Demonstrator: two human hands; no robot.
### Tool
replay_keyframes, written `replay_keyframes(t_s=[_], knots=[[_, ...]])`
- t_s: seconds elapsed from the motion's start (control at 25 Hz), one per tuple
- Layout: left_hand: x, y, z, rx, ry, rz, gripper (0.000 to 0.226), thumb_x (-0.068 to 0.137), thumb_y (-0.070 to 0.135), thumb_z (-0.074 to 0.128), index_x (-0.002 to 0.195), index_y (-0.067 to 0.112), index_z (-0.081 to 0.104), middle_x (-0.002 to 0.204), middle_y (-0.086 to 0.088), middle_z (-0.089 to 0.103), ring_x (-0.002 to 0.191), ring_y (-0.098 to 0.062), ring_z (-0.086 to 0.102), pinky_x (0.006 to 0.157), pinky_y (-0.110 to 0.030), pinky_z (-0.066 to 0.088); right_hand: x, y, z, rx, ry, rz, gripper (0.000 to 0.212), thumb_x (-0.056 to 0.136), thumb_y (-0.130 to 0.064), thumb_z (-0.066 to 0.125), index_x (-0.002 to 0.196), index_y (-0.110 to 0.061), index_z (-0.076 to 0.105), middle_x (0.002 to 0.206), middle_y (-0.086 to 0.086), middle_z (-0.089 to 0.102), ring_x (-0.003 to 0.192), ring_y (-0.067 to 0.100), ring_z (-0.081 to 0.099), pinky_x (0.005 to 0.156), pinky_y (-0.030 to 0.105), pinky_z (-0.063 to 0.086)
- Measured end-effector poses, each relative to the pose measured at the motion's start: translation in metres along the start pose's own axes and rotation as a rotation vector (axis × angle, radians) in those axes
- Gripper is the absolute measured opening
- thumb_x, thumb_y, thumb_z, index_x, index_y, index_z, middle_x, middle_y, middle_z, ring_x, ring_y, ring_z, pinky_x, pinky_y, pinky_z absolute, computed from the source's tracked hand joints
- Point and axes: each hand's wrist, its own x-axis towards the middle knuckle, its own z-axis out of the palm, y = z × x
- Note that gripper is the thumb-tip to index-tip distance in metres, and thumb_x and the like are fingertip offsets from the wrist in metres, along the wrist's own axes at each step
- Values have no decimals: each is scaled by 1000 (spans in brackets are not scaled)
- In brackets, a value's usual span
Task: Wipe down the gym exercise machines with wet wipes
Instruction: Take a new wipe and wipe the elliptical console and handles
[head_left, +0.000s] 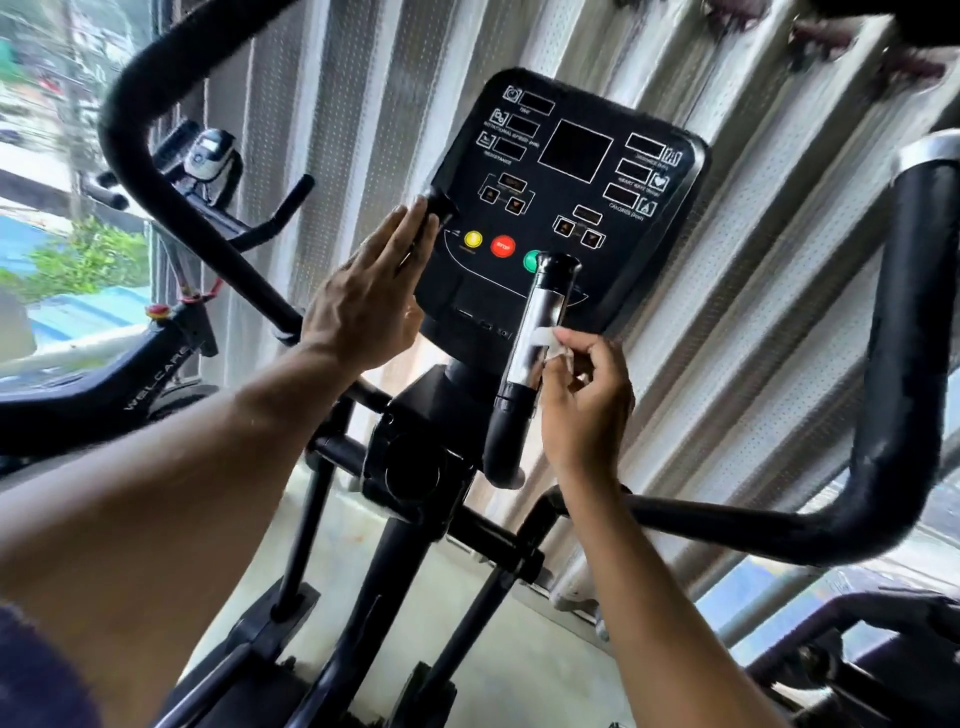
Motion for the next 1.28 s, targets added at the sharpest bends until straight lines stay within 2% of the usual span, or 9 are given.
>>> replay_keyframes(t_s=[0.12,0.24,0.4,0.48,0.6,0.76,0.92,1.16,1.28], knots=[[-1,2,-9,-29,-71,-3,99,89,13,67,166,15,7,175,0,-2,161,-22,9,116,-47,42,-18,-2,-20,-48,-170,129,16,93,-2,62,101,-15,67,100,-10,69,92,-5,63,81,31,56],[-3,3,-16,-5,-157,-26,112,85,15,73,166,19,-5,174,3,-14,161,-25,-1,129,-49,18,-26,-4,-56,-81,-285,122,15,93,-10,66,103,-19,70,102,-8,72,91,11,70,80,41,60],[-24,24,-29,-100,-192,-134,105,88,22,70,167,17,1,175,1,-6,161,-21,-3,129,-54,4,-36,-24,-104,-100,-266,25,26,91,-12,61,115,-16,68,111,-3,70,96,13,69,84,24,57],[-63,38,-32,-159,-118,-183,98,87,22,70,166,18,12,174,-5,9,161,-23,5,129,-54,9,-59,-26,-118,-116,-323,-4,31,91,-4,64,120,-14,68,115,-2,70,101,7,66,88,13,50],[-130,60,-36,-256,-99,-263,80,89,24,69,159,17,32,167,-13,26,156,-33,23,124,-57,26,-101,-12,-126,-90,-390,33,32,89,2,65,118,-10,70,113,-3,73,105,4,65,93,9,45],[-193,81,-47,-235,-294,-392,59,91,39,57,147,21,49,151,-8,47,138,-32,47,111,-51,43,-135,17,-120,-56,-501,98,32,85,4,65,110,-15,72,108,-3,70,99,3,63,90,8,43],[-239,100,-63,-209,-458,-507,45,91,43,57,131,23,65,131,-7,64,121,-31,60,96,-41,48,-159,44,-109,5,-593,136,24,85,-4,70,105,-18,72,100,-3,66,84,1,61,82,15,49],[-304,146,-71,-205,-632,-709,35,90,41,62,119,23,70,112,2,76,105,-20,72,88,-29,51,-211,90,-111,84,-820,228,13,87,-17,75,95,-22,67,89,-5,63,68,4,61,66,26,56],[-332,169,-84,-202,-668,-826,29,95,40,64,118,23,68,109,5,74,99,-14,72,88,-34,56,-238,90,-109,109,-943,213,12,86,-17,77,94,-19,68,88,-5,65,70,3,60,66,15,49]])
